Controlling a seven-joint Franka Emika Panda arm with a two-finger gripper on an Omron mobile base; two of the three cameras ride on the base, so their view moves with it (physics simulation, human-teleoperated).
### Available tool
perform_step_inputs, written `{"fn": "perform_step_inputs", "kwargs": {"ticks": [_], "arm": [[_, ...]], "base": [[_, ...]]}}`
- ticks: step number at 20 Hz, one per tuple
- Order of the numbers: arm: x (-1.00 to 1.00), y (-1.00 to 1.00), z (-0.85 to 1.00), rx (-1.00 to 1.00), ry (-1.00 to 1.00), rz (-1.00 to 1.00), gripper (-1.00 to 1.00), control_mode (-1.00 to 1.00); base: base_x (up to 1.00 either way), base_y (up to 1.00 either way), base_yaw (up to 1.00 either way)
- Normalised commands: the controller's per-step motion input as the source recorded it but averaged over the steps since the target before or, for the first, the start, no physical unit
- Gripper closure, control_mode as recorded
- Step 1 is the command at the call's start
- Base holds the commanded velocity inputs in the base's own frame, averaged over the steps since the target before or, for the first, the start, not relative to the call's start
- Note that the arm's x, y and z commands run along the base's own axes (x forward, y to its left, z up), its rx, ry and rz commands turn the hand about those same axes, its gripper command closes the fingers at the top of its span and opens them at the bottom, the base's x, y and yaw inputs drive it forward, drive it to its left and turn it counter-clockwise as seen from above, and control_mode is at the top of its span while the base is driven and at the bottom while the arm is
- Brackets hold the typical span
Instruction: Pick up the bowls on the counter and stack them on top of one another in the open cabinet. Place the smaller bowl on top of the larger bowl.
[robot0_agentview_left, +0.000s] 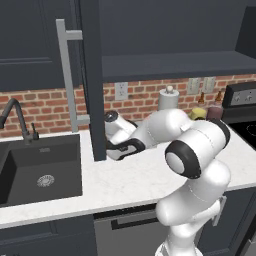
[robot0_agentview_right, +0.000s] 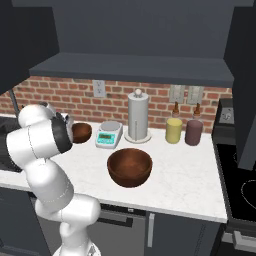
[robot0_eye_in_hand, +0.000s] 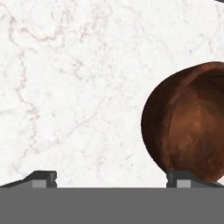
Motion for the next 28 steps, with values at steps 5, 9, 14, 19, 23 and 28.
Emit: {"fn": "perform_step_inputs", "kwargs": {"ticks": [5, 9, 14, 19, 23, 28], "arm": [[0.31, 0.0, -0.02, 0.0, 0.0, 0.0, -1.0, -1.0], [0.33, 0.0, -0.18, -0.02, 0.02, 0.0, -1.0, -1.0], [0.22, 0.0, -0.4, -0.05, 0.04, 0.0, 1.0, -1.0], [0.32, 0.0, -0.4, -0.03, 0.02, 0.0, 1.0, -1.0], [0.18, 0.0, -0.08, 0.0, 0.0, 0.0, 1.0, -1.0], [-0.27, 0.0, 0.0, 0.0, -0.01, 0.0, 1.0, -1.0]], "base": [[0.0, 0.0, 0.0], [0.0, 0.0, 0.0], [0.0, 0.0, 0.0], [0.0, 0.0, 0.0], [0.0, 0.0, 0.0], [0.0, 0.0, 0.0]]}}
